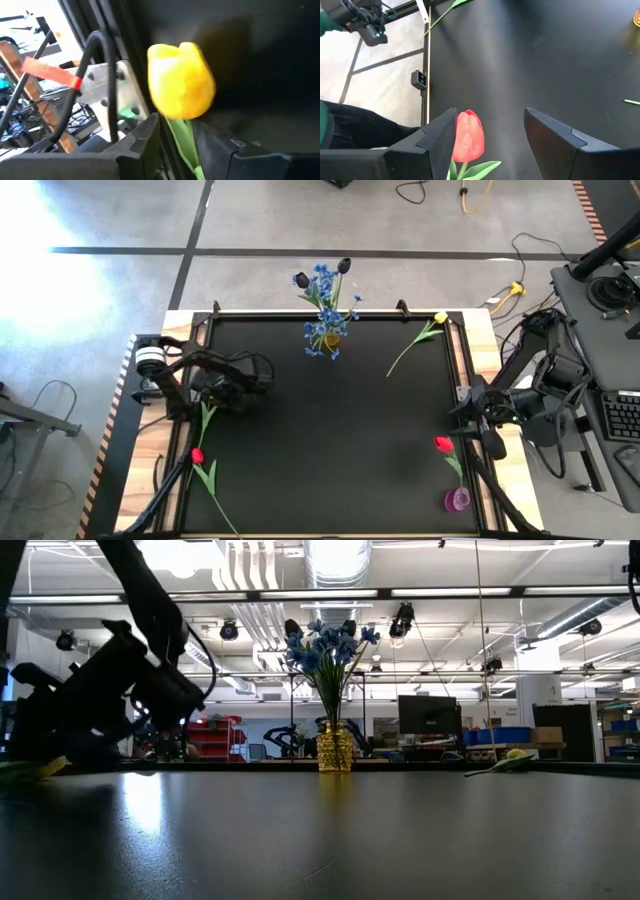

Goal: Sort flowers into vase by color
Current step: Put the bottom yellow tulip into the purple vase

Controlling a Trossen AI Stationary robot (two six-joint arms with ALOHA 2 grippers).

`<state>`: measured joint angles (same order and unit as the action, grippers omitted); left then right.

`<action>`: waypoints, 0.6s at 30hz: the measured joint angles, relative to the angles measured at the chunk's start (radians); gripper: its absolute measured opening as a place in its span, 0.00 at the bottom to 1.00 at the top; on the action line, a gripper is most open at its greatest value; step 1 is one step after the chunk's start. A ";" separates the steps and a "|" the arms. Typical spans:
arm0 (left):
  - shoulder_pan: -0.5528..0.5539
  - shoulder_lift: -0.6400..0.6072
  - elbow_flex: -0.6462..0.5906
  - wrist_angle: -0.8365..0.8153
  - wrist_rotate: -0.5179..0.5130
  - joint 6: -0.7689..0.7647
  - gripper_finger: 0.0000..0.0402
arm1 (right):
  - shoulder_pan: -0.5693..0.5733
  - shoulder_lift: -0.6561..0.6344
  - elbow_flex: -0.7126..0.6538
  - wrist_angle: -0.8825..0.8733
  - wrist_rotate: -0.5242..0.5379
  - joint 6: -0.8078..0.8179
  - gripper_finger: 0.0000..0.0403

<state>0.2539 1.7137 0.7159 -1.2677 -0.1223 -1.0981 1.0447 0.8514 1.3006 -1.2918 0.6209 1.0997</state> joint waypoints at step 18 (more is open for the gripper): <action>-0.002 -0.013 -0.067 0.127 0.008 0.015 0.03 | 0.000 0.003 0.000 -0.005 -0.020 0.019 0.55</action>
<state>0.2516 1.7008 0.6494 -1.1403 -0.1140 -1.0828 1.0447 0.8547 1.3006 -1.2964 0.6010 1.1183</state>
